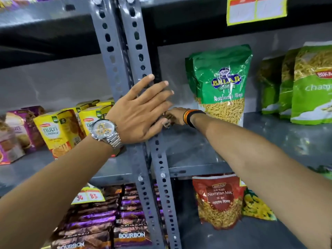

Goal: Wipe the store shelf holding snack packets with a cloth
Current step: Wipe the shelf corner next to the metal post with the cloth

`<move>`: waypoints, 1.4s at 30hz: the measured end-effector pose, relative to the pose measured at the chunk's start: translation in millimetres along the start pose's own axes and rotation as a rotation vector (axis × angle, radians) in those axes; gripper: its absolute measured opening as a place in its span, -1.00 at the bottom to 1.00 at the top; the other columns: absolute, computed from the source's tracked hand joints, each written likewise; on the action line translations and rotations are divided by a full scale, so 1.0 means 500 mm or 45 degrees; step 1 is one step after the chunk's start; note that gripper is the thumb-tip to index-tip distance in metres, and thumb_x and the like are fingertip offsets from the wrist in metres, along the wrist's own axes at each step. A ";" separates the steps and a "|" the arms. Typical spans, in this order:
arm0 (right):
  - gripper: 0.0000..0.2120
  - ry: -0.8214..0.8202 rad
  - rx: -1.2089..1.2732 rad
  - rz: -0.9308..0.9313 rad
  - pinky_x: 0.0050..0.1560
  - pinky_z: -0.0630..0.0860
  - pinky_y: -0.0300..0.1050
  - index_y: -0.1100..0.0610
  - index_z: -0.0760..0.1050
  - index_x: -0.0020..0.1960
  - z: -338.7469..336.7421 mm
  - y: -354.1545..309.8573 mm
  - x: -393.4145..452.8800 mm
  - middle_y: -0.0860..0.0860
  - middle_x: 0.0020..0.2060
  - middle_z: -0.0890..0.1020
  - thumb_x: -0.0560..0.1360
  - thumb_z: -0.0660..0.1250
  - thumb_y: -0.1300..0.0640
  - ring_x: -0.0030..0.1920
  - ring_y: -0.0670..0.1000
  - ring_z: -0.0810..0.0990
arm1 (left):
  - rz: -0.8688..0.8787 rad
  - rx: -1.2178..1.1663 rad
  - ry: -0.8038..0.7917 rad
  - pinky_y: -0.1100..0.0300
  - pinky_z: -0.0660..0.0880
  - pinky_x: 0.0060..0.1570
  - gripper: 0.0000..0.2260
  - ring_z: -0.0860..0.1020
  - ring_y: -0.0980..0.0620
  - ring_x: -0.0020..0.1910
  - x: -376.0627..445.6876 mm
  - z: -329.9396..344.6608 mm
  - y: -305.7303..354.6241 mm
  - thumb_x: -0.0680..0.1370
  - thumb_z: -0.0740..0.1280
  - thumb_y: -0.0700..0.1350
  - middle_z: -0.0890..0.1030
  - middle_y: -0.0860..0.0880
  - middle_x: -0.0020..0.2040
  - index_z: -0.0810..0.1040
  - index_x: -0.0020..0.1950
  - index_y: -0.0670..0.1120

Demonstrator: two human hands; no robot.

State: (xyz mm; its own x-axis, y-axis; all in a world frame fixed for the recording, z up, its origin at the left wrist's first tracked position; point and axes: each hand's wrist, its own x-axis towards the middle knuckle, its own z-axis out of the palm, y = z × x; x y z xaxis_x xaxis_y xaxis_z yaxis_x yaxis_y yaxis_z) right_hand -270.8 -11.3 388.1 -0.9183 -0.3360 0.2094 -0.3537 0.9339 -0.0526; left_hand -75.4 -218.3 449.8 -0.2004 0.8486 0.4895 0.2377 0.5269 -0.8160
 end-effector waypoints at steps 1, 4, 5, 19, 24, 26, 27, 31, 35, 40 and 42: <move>-0.85 -0.001 -0.008 0.041 0.12 0.50 0.04 -0.14 0.49 0.02 0.003 0.007 0.005 0.04 0.07 0.60 0.46 0.28 0.02 0.08 0.15 0.58 | -0.003 0.008 -0.002 -0.22 -0.03 0.59 -0.51 0.20 -0.17 0.59 0.000 0.001 0.001 0.68 0.01 0.11 0.42 -0.14 0.51 0.49 0.40 -0.15; -0.66 -0.015 -0.083 0.181 0.30 0.40 0.19 -0.14 0.45 0.25 0.022 0.026 0.019 0.12 0.28 0.44 0.47 0.28 -0.05 0.27 0.25 0.44 | -0.004 0.018 0.003 -0.22 -0.03 0.59 -0.50 0.22 -0.17 0.58 0.000 0.001 0.001 0.68 -0.02 0.10 0.45 -0.14 0.48 0.50 0.39 -0.15; -0.62 -0.040 -0.095 0.228 0.33 0.36 0.21 -0.15 0.42 0.30 0.029 0.028 0.023 0.13 0.32 0.40 0.49 0.26 -0.09 0.31 0.27 0.39 | -0.002 0.022 0.009 -0.22 -0.03 0.59 -0.51 0.23 -0.17 0.58 0.000 0.002 0.001 0.67 -0.01 0.10 0.46 -0.14 0.47 0.51 0.38 -0.15; -0.66 -0.311 0.303 -0.368 0.25 0.37 -0.19 0.07 0.47 0.33 -0.002 -0.048 -0.190 0.00 0.12 0.54 0.56 0.26 0.11 0.14 -0.03 0.50 | -0.015 0.061 -0.065 -0.24 -0.02 0.58 -0.51 0.22 -0.19 0.57 0.001 -0.013 0.003 0.68 0.01 0.10 0.43 -0.15 0.49 0.45 0.44 -0.15; -0.68 -0.155 0.434 -0.215 0.17 0.38 -0.20 0.11 0.50 0.31 -0.023 -0.026 -0.183 0.03 0.11 0.58 0.56 0.27 0.18 0.10 -0.02 0.51 | -0.018 0.060 -0.075 -0.24 -0.03 0.58 -0.51 0.23 -0.19 0.57 0.002 -0.011 0.004 0.68 0.01 0.09 0.44 -0.15 0.49 0.45 0.45 -0.15; -0.66 -0.144 0.402 -0.112 0.27 0.40 -0.15 0.00 0.49 0.32 0.001 -0.026 -0.155 0.04 0.20 0.60 0.55 0.28 0.11 0.20 0.03 0.53 | -0.016 0.065 -0.062 -0.24 -0.03 0.58 -0.51 0.23 -0.19 0.57 0.001 -0.010 0.003 0.68 0.01 0.09 0.43 -0.15 0.49 0.45 0.45 -0.15; -0.65 -0.139 0.381 -0.076 0.32 0.39 -0.09 -0.07 0.48 0.33 0.015 -0.027 -0.145 0.03 0.24 0.59 0.54 0.27 0.05 0.24 0.06 0.52 | -0.014 0.072 -0.054 -0.24 -0.03 0.58 -0.51 0.23 -0.19 0.57 0.000 -0.009 0.003 0.68 0.02 0.09 0.43 -0.15 0.49 0.45 0.45 -0.16; -0.65 -0.172 0.395 -0.259 0.36 0.33 -0.05 -0.04 0.44 0.35 0.020 -0.040 -0.189 0.03 0.21 0.53 0.57 0.25 0.05 0.23 0.02 0.48 | -0.013 0.061 -0.042 -0.24 -0.01 0.58 -0.53 0.23 -0.19 0.58 -0.002 -0.010 0.005 0.68 0.02 0.09 0.43 -0.15 0.49 0.45 0.45 -0.15; -0.65 -0.338 0.422 -0.411 0.21 0.36 -0.31 -0.04 0.44 0.36 -0.024 -0.028 -0.301 -0.09 0.10 0.51 0.58 0.25 0.05 0.09 -0.14 0.50 | -0.028 0.043 -0.043 -0.26 0.01 0.57 -0.54 0.22 -0.19 0.58 -0.002 -0.013 0.006 0.69 0.02 0.08 0.43 -0.16 0.49 0.45 0.43 -0.15; -0.67 -0.218 0.531 -0.353 0.30 0.42 -0.15 0.00 0.48 0.33 -0.042 -0.044 -0.276 -0.08 0.17 0.59 0.58 0.27 0.11 0.16 -0.08 0.55 | -0.033 0.044 -0.065 -0.27 0.01 0.57 -0.52 0.23 -0.20 0.57 0.002 -0.018 0.009 0.69 0.00 0.09 0.43 -0.16 0.49 0.46 0.43 -0.15; -0.67 -0.200 0.477 -0.358 0.35 0.39 -0.02 0.03 0.48 0.33 -0.021 -0.068 -0.261 0.00 0.20 0.57 0.58 0.25 0.14 0.21 0.01 0.53 | -0.024 0.062 -0.065 -0.26 0.01 0.57 -0.51 0.23 -0.20 0.57 0.000 -0.019 0.007 0.69 0.00 0.08 0.43 -0.17 0.50 0.45 0.44 -0.16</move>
State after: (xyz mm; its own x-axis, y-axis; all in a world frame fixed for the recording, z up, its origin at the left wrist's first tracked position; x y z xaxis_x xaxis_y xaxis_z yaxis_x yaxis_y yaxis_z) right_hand -137.2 2.1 372.7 -0.7834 -0.6102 0.1180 -0.6052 0.7056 -0.3686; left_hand -65.5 -215.9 449.8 -0.2527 0.8344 0.4898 0.1873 0.5388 -0.8213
